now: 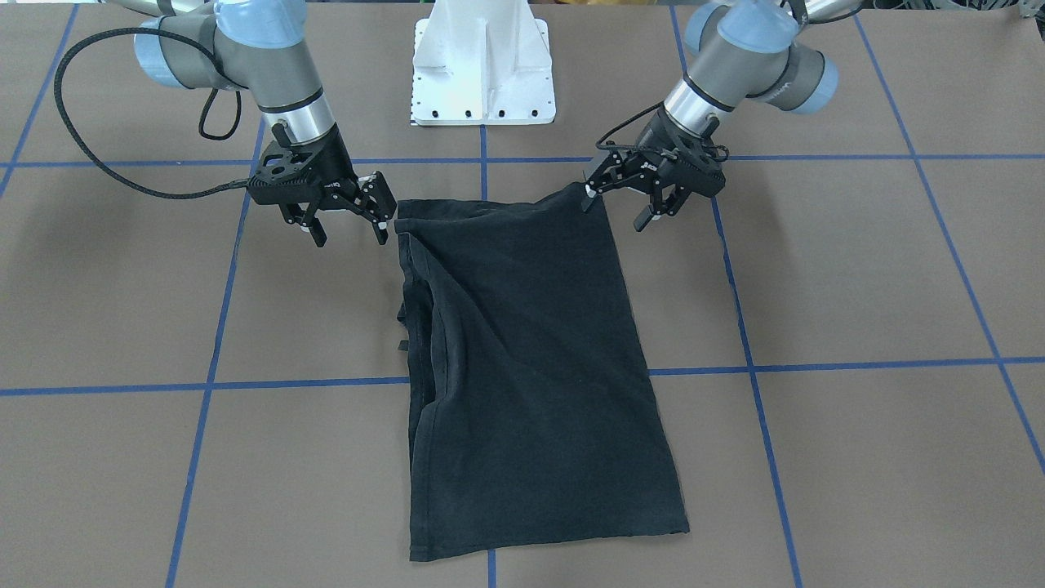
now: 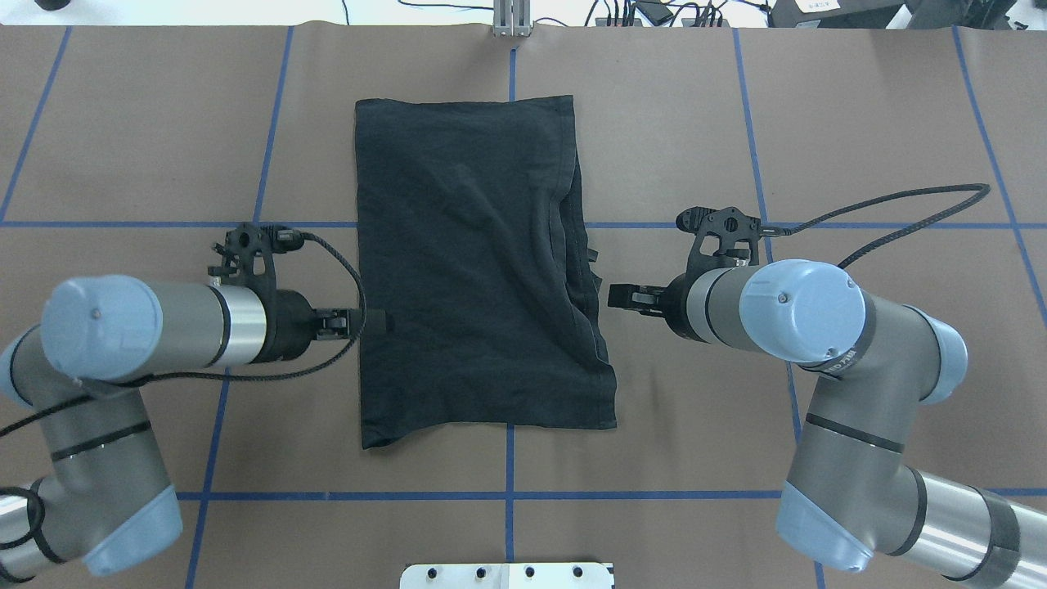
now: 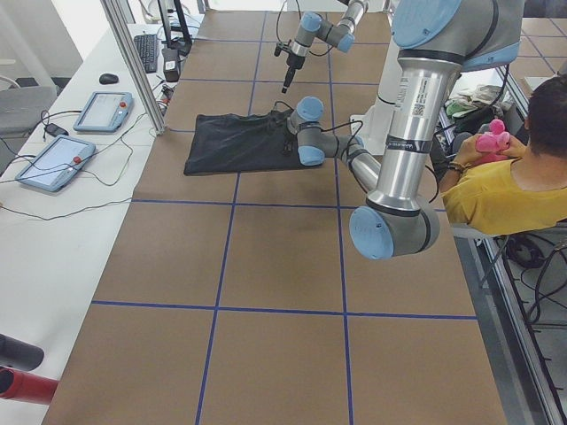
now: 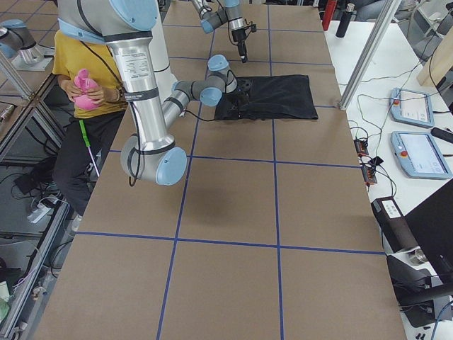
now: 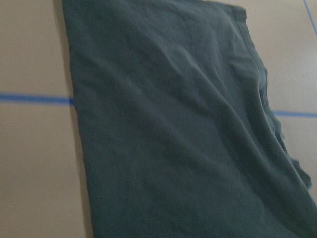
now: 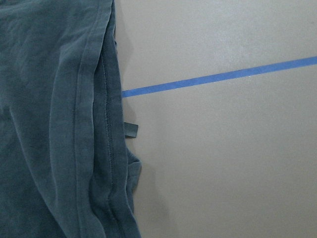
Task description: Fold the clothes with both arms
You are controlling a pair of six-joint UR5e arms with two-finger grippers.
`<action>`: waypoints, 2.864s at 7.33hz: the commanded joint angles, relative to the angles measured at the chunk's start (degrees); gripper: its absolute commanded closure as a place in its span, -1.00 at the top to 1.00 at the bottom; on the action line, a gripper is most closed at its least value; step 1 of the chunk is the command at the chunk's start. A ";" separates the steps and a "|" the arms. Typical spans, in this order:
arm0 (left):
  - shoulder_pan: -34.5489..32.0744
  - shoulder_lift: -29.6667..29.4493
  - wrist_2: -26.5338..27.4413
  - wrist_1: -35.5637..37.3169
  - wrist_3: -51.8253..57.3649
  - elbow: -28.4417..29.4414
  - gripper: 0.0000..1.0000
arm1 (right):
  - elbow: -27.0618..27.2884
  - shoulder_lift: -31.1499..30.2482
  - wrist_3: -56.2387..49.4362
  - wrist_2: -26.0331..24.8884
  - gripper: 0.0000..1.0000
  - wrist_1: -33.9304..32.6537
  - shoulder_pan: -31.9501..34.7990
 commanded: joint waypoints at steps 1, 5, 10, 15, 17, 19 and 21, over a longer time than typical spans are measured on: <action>8.09 1.75 6.62 0.63 -5.39 -0.44 1.00 | -0.01 -3.74 -0.34 0.30 1.00 6.73 0.15; 10.58 2.19 8.84 0.72 -7.35 1.85 0.86 | 0.17 -3.58 -0.16 0.21 1.00 6.83 0.15; 11.99 1.40 9.63 0.72 -8.93 3.08 0.28 | 0.17 -3.49 -0.25 0.21 1.00 6.83 0.15; 11.99 0.96 9.54 0.63 -8.93 2.38 -1.00 | 0.08 -3.40 0.18 0.04 1.00 6.83 0.07; 11.99 0.96 9.54 0.63 -8.93 2.20 -1.00 | -0.18 -2.53 6.03 -0.49 0.96 6.22 -0.29; 11.99 0.87 9.54 0.63 -8.93 2.29 -1.00 | -1.93 2.98 14.99 -2.06 0.92 1.25 -0.98; 11.99 0.87 9.54 0.63 -8.93 2.29 -1.00 | -5.00 12.46 23.79 -5.57 0.90 -9.11 -4.05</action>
